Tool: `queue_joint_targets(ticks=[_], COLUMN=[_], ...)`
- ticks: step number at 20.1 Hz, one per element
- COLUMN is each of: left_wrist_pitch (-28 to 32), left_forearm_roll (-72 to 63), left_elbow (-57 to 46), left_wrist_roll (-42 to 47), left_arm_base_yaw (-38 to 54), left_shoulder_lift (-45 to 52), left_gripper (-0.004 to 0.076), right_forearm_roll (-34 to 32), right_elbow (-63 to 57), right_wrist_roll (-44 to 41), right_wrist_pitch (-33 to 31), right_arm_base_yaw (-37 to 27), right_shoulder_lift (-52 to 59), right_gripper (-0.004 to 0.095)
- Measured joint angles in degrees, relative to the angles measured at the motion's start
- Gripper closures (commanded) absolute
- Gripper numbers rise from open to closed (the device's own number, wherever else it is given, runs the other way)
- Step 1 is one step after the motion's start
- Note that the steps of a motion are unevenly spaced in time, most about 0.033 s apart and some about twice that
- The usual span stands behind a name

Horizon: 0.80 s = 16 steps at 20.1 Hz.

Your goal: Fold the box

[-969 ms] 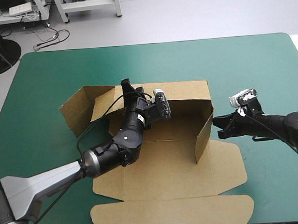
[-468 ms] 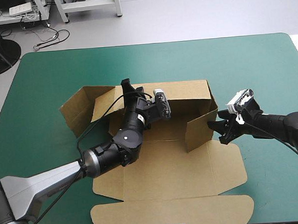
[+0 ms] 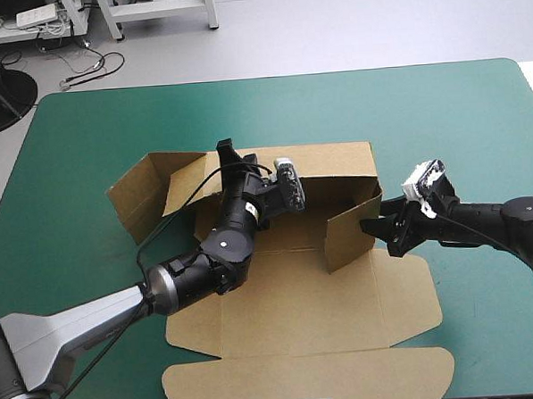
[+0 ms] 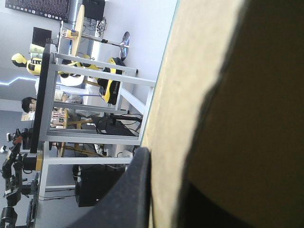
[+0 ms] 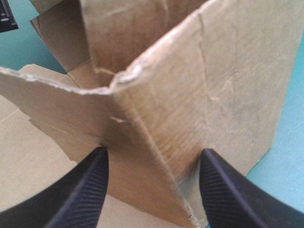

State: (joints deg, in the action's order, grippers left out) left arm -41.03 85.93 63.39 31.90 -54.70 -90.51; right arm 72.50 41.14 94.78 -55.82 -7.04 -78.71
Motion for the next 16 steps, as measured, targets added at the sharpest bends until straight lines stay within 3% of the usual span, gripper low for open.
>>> queue_joint_targets(ticks=[6,10,12,16], left_wrist_pitch=[-0.12,-0.45,-0.44,0.07], left_forearm_roll=[3.0,2.79,2.6,2.54], left_elbow=[0.0,0.0,0.0,0.0], left_wrist_roll=[-0.07,-0.07,-0.22,-0.22], left_arm_base_yaw=[0.0,-0.58,-1.31,-1.71], left_shoulder_lift=[-1.28,-1.23,-1.11,-1.05], left_gripper=[0.0734,0.0734,0.0734,0.0734], right_forearm_roll=[1.47,6.24,9.0,12.62], right_elbow=[0.01,0.01,0.01,0.12], right_wrist_roll=[0.0,2.7,4.6,8.72], right_wrist_pitch=[-0.66,3.58,5.33,5.8], right_arm_base_yaw=[0.0,0.0,0.0,0.0], right_shoulder_lift=[0.0,-0.22,-0.82,-2.2], right_gripper=[0.0393,0.0422,0.0511,0.09])
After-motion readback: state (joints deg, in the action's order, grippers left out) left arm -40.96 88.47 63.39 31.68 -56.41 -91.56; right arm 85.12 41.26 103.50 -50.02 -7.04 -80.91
